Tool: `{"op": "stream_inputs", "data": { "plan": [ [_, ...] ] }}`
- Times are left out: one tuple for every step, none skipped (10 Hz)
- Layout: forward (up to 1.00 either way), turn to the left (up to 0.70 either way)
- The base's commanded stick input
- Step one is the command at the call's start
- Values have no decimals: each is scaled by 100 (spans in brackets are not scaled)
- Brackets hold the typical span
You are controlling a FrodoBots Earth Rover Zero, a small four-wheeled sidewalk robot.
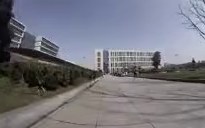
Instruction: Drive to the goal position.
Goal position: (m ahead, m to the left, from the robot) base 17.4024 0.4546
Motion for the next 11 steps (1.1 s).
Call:
{"op": "stream_inputs", "data": {
  "plan": [
    [85,0],
    [85,0],
    [85,0],
    [85,0],
    [85,0],
    [85,0],
    [85,0],
    [85,0],
    [81,0],
    [72,0],
    [70,0]
  ]
}}
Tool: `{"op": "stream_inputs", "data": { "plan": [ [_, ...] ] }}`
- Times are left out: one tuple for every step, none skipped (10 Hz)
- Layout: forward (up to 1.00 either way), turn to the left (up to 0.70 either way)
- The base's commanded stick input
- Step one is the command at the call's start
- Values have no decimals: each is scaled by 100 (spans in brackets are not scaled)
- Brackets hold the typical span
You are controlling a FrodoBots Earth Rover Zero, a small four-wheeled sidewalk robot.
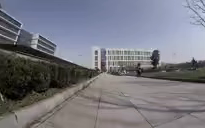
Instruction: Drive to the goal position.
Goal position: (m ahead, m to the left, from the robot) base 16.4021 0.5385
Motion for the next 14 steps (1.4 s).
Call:
{"op": "stream_inputs", "data": {
  "plan": [
    [70,0],
    [70,0],
    [70,0],
    [70,0],
    [54,0],
    [50,0],
    [50,0],
    [50,0],
    [50,0],
    [50,0],
    [50,0],
    [50,0],
    [50,0],
    [50,4]
  ]
}}
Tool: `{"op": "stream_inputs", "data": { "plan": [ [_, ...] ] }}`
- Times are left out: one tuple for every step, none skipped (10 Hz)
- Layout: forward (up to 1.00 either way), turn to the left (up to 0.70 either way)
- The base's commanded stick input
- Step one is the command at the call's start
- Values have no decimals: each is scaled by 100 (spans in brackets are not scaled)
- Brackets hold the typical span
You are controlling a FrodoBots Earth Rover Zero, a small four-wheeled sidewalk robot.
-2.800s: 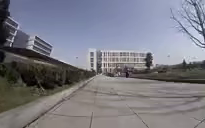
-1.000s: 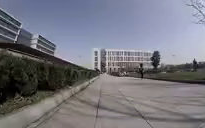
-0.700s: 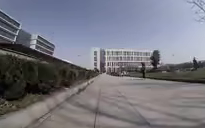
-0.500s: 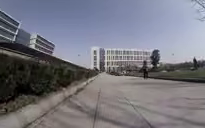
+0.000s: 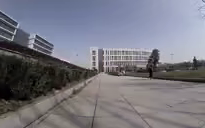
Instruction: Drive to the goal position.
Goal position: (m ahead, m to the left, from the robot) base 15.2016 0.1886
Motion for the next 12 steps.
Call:
{"op": "stream_inputs", "data": {
  "plan": [
    [50,26],
    [50,50],
    [50,24],
    [50,0],
    [50,0],
    [50,0],
    [50,0],
    [50,0],
    [50,0],
    [50,0],
    [50,0],
    [50,0]
  ]
}}
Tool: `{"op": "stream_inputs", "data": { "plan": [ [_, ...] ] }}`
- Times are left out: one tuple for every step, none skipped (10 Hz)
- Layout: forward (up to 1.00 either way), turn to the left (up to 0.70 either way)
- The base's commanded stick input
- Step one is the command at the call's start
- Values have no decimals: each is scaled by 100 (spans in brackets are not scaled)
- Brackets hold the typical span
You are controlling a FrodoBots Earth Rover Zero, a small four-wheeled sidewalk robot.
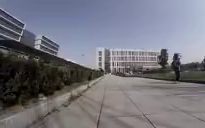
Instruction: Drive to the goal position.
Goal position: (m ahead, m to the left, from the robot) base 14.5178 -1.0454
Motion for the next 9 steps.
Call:
{"op": "stream_inputs", "data": {
  "plan": [
    [50,0],
    [50,0],
    [50,6],
    [50,34],
    [50,50],
    [50,14],
    [50,0],
    [50,0],
    [50,0]
  ]
}}
